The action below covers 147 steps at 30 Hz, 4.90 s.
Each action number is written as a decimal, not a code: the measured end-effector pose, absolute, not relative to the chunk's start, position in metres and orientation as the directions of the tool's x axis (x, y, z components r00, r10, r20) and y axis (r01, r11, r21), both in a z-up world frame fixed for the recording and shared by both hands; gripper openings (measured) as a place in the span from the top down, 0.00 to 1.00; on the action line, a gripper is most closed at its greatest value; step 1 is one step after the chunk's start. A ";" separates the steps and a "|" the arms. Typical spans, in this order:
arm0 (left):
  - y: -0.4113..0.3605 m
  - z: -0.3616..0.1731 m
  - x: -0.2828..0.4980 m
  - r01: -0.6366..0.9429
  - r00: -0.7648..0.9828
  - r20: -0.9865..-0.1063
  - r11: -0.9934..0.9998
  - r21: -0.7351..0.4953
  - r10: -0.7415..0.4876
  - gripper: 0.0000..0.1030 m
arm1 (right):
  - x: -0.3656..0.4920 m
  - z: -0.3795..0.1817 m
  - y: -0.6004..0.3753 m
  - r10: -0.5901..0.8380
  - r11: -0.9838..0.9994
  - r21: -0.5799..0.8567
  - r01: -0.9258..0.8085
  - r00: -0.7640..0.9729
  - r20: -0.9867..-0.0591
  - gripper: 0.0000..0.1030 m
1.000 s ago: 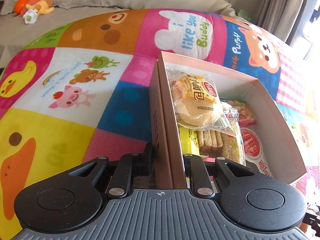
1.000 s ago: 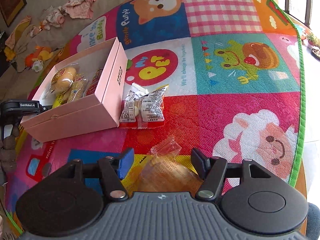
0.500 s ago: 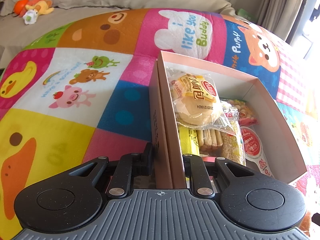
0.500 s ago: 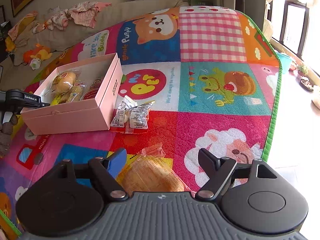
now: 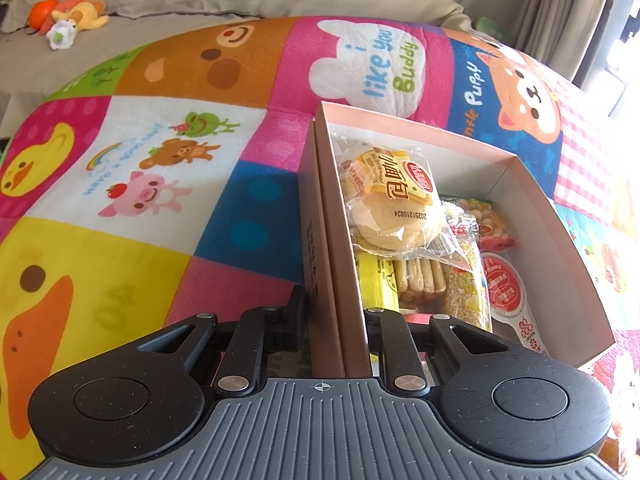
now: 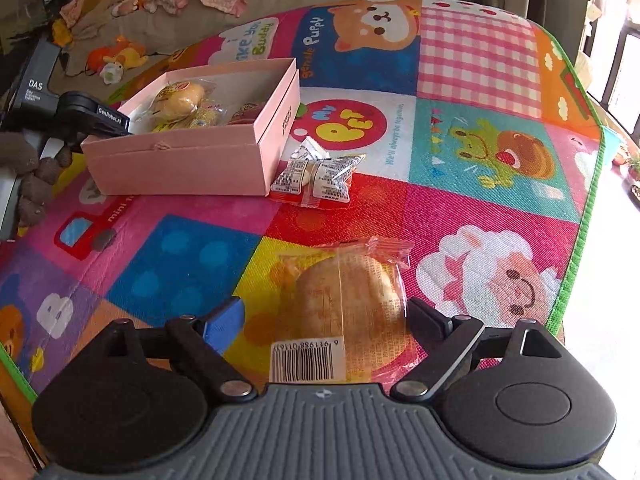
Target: Organize objects
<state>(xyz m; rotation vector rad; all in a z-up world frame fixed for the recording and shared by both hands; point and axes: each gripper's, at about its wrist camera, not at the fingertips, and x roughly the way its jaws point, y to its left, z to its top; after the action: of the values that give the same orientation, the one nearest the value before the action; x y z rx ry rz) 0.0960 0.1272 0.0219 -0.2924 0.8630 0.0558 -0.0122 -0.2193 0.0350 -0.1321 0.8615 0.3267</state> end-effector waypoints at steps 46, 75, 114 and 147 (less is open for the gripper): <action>0.128 0.021 0.094 -0.137 0.668 -0.738 0.961 -0.241 -0.090 0.80 | 0.082 0.173 -0.095 0.380 0.882 0.013 -0.470 0.698 -0.607 0.48; 0.129 0.020 0.094 -0.143 0.670 -0.736 0.957 -0.253 -0.095 0.80 | 0.133 0.096 -0.105 0.327 0.916 0.059 -0.397 0.653 -0.683 0.25; 0.126 0.022 0.092 -0.151 0.672 -0.736 0.960 -0.238 -0.077 0.81 | 0.090 0.028 -0.210 0.243 0.945 0.059 -0.321 0.572 -0.784 0.41; 0.127 0.022 0.091 -0.147 0.668 -0.739 0.959 -0.240 -0.082 0.81 | -0.014 0.046 -0.214 0.326 0.927 0.143 -0.346 0.562 -0.760 0.16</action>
<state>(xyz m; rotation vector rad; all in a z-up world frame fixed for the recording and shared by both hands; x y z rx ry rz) 0.0912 0.1269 0.0220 -0.2919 0.8414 0.0373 -0.0140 -0.2138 0.0457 -0.0237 0.8902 0.3960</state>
